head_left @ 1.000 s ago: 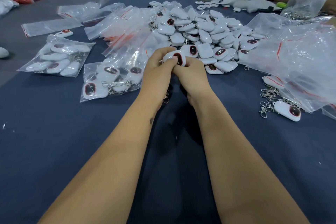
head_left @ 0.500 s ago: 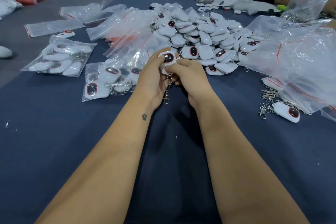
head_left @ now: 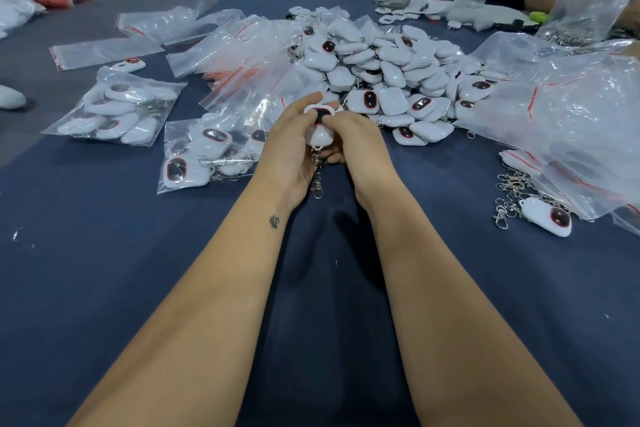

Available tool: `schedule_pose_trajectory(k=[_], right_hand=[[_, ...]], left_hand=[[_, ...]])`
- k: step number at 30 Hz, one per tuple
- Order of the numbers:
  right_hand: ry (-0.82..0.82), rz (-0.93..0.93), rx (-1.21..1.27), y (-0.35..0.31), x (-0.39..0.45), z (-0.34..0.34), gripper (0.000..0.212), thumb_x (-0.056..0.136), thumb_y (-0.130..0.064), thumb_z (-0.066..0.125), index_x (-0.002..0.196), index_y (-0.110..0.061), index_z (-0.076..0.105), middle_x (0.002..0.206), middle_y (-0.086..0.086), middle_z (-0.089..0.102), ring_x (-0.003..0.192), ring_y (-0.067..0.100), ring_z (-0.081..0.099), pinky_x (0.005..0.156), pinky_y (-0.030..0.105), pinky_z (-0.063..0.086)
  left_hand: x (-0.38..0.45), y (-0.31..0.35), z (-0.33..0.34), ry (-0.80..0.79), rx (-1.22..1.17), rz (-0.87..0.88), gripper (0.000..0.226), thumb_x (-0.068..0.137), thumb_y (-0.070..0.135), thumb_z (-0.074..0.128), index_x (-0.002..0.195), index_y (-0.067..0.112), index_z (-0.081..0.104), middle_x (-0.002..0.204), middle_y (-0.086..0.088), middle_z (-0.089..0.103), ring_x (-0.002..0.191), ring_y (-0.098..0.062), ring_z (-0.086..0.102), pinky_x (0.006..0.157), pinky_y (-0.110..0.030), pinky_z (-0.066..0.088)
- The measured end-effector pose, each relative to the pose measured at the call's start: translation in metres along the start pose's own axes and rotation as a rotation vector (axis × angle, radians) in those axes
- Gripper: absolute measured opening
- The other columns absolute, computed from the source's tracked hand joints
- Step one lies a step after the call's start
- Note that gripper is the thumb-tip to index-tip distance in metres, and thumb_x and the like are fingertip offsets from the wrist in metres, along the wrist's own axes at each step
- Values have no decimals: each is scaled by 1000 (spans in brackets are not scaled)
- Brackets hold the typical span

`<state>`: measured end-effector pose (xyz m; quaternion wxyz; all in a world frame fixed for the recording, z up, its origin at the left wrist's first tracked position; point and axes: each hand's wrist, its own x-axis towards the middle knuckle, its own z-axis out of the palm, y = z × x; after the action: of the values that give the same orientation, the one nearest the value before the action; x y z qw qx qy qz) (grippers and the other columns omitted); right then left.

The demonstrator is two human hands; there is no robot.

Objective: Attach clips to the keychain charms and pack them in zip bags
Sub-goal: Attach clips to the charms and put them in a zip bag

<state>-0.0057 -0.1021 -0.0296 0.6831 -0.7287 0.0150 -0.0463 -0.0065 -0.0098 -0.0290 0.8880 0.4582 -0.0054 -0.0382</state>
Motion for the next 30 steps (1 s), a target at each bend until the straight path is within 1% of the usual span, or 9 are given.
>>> schedule_pose_trajectory(k=[5,9,12,16,18,20,22,25,30], right_hand=[[70,45,46,-2,-1,1,22,92,-17,53,73,-18,64,68,-2,62,55,10,53,55,22,45],[93,19,-3,-2,-3,4,15,92,-17,52,82,-10,61,77,9,50,69,20,43,62,32,37],[98,-26,-66,-1,-4,6,29,94,-19,51,87,8,61,76,9,52,70,18,43,64,32,35],[102,-39,-74,0,-5,4,34,93,-23,54,91,10,60,74,8,51,70,18,42,65,33,35],[101,-31,-67,0,-5,4,31,92,-23,55,84,6,61,74,8,52,70,19,42,66,34,36],[115,-12,-32,-1,-5,3,22,90,-21,54,75,-8,64,71,4,56,69,15,45,65,33,38],[112,14,40,0,-5,2,15,88,-19,55,77,-15,64,71,1,57,67,13,48,60,28,40],[87,14,74,0,-5,1,10,88,-18,55,81,-14,62,69,0,56,63,10,49,55,22,40],[30,-13,80,-3,-6,1,20,88,-11,53,71,-15,61,54,-11,60,52,3,52,50,15,42]], left_hand=[[-1,1,1,-26,-20,-10,30,99,1,38,101,13,65,88,-2,73,72,-17,64,54,-25,47],[-2,3,1,-29,-70,-43,30,94,1,36,100,10,65,84,-4,71,66,-17,64,53,-22,47],[-1,3,0,-20,-64,-54,32,92,0,35,98,10,65,84,-5,71,67,-16,65,56,-22,50],[-1,3,-2,7,-46,-69,31,92,1,36,99,9,65,88,-7,73,72,-18,66,58,-23,53],[-1,3,-2,4,-31,-62,31,93,1,36,98,10,66,87,-6,74,72,-17,66,58,-23,53],[-2,3,-2,-2,-23,-51,31,94,0,37,97,10,66,85,-4,75,68,-15,67,56,-22,52],[-2,2,-1,-3,-10,-42,30,95,-1,39,96,11,67,83,-3,75,66,-14,67,56,-23,52],[-2,1,0,7,41,-17,26,96,-2,45,98,12,67,82,-2,75,68,-14,68,59,-25,53],[-1,-2,1,79,119,91,29,96,-6,45,102,12,67,86,-2,75,75,-13,70,62,-23,56]])
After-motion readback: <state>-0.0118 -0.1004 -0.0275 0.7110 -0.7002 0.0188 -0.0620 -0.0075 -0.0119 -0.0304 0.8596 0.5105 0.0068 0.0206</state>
